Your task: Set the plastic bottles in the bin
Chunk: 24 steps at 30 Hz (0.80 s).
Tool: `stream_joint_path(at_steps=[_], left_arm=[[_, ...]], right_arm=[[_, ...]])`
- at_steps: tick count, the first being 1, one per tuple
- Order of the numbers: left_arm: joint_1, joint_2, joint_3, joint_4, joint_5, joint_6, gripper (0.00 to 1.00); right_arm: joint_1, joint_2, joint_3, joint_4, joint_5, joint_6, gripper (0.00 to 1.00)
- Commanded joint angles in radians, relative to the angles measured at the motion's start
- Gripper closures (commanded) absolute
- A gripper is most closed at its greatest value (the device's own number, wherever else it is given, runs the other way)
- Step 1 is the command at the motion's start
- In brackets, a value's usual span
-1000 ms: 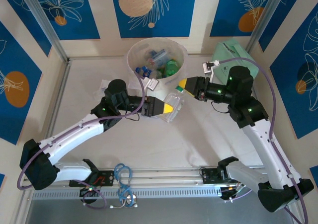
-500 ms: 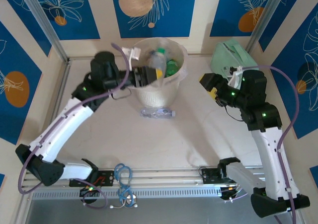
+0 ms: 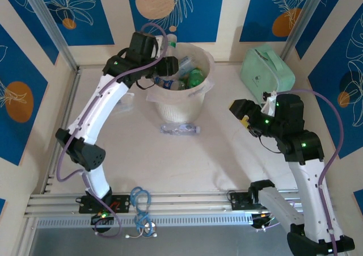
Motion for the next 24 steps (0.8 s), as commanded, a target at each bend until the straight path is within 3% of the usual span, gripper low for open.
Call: stream_joint_path(at_steps=[1,6,16,21,24], left_arm=[[0.010,-0.005,0.051,-0.092,-0.060,0.029,0.34],[0.010,-0.010,0.025,-0.086,-0.062,0.016,0.14],[0.010,-0.158,0.016,-0.013,-0.050,-0.001,0.14],[0.012,-0.407,-0.287,0.102,-0.128,-0.027,0.14],[0.042,-0.561,-0.523,0.137,-0.160,-0.097,0.14]], right_arm=[[-0.004,-0.008,0.006,-0.036,0.016,-0.022,0.15],[-0.002,-0.005,-0.013,-0.017,0.006,-0.010,0.15],[0.084,0.021,-0.131,0.050,0.046,0.088,0.14],[0.237,0.097,-0.219,0.108,0.208,0.235,0.16],[0.268,0.167,-0.270,0.174,0.228,0.306,0.22]])
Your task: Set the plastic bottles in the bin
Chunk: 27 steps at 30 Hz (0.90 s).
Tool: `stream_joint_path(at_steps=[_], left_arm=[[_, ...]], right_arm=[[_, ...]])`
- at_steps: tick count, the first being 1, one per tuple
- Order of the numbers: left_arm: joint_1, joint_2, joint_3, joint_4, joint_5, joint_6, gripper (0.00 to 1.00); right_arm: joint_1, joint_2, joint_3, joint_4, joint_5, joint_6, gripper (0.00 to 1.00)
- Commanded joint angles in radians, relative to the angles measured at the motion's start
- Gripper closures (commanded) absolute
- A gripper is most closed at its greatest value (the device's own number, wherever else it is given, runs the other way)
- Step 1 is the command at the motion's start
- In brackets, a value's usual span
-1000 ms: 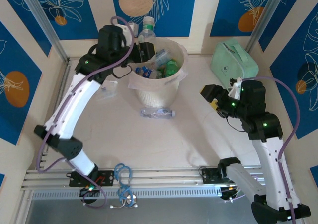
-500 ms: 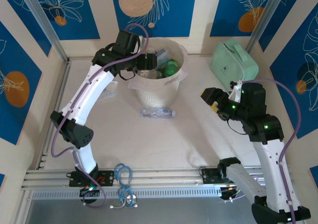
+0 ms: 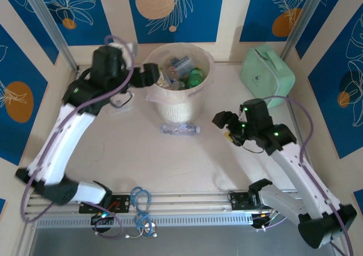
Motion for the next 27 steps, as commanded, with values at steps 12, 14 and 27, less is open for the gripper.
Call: stream_joint_path(at_steps=[12,14,27], left_arm=[[0.104,-0.388,-0.775,0.151,0.096,-0.350,0.23],[0.104,-0.379,-0.792,0.172,0.121,-0.355,0.25],[0.104,-0.378,-0.837,0.236,0.165,-0.334,0.29]], right_arm=[[0.028,0.343,-0.167,0.433,0.052,0.358,0.39],[0.032,0.407,-0.175,0.502,0.042,0.400,0.39],[0.097,0.665,-0.142,0.689,0.078,0.526,0.38]])
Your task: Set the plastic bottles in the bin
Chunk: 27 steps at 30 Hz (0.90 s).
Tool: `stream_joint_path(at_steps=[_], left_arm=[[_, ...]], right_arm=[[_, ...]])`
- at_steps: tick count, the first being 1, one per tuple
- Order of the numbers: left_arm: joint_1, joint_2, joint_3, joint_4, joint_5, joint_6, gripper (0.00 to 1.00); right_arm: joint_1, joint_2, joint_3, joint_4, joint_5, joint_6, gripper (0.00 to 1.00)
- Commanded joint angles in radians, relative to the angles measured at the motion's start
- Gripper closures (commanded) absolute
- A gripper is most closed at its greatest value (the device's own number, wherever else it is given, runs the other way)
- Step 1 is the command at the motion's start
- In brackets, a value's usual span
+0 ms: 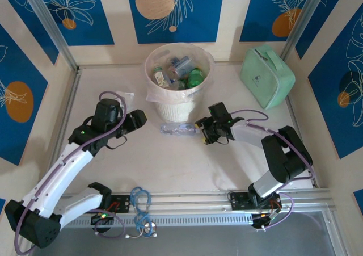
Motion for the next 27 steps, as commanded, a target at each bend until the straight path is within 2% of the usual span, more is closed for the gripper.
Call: stream_joint_path(at_steps=[1,6,12,20,27], left_arm=[[0.011,-0.015,-0.024,0.042,0.041,-0.017,0.29],[0.010,-0.022,-0.031,0.060,0.060,-0.024,0.31],[0.011,-0.023,-0.037,0.072,0.086,-0.028,0.32],[0.011,-0.037,-0.042,0.064,0.090,-0.024,0.33],[0.011,-0.035,-0.036,0.084,0.113,-0.022,0.32]], right_arm=[[0.014,0.031,0.024,0.051,0.036,0.066,0.39],[0.025,0.051,0.024,0.067,0.080,0.098,0.40],[0.024,0.100,0.059,0.084,0.073,0.120,0.42],[0.031,0.125,0.083,0.063,0.071,0.120,0.52],[0.025,0.041,0.070,-0.022,0.097,0.038,0.64]])
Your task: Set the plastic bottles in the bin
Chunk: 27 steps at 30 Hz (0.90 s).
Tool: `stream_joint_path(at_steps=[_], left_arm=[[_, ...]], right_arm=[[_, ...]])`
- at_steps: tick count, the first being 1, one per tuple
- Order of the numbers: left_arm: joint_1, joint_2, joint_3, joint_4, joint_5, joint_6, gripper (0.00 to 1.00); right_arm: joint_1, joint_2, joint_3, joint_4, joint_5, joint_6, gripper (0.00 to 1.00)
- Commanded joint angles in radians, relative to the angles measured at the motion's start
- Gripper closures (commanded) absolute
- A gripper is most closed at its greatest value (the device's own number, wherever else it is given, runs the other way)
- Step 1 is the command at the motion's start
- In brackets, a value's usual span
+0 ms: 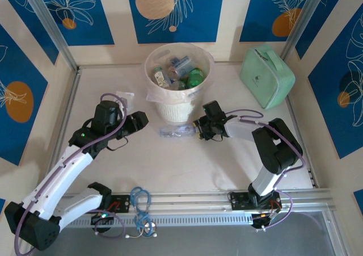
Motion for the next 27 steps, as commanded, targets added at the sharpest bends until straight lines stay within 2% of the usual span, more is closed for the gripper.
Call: stream_joint_path(at_steps=[1,9,14,18,22,27], left_arm=[[0.009,-0.010,0.001,0.034,0.034,0.002,0.32],[0.009,-0.013,0.057,0.038,0.068,0.078,0.29],[0.008,-0.001,0.099,0.090,0.159,0.126,0.23],[0.006,0.028,0.133,0.117,0.199,0.131,0.22],[0.006,0.041,0.151,0.162,0.222,0.115,0.21],[0.005,0.051,0.156,0.200,0.243,0.090,0.21]], right_arm=[[-0.001,-0.072,0.010,-0.083,0.029,-0.067,0.65],[0.007,-0.337,-0.048,-0.225,0.050,-0.285,0.69],[0.032,-0.606,-0.057,-0.430,0.098,-0.427,0.70],[0.021,-0.792,-0.015,-0.615,0.118,-0.501,0.71],[-0.012,-0.858,0.081,-0.748,0.083,-0.565,0.76],[-0.055,-0.847,0.213,-0.772,-0.011,-0.622,0.77]])
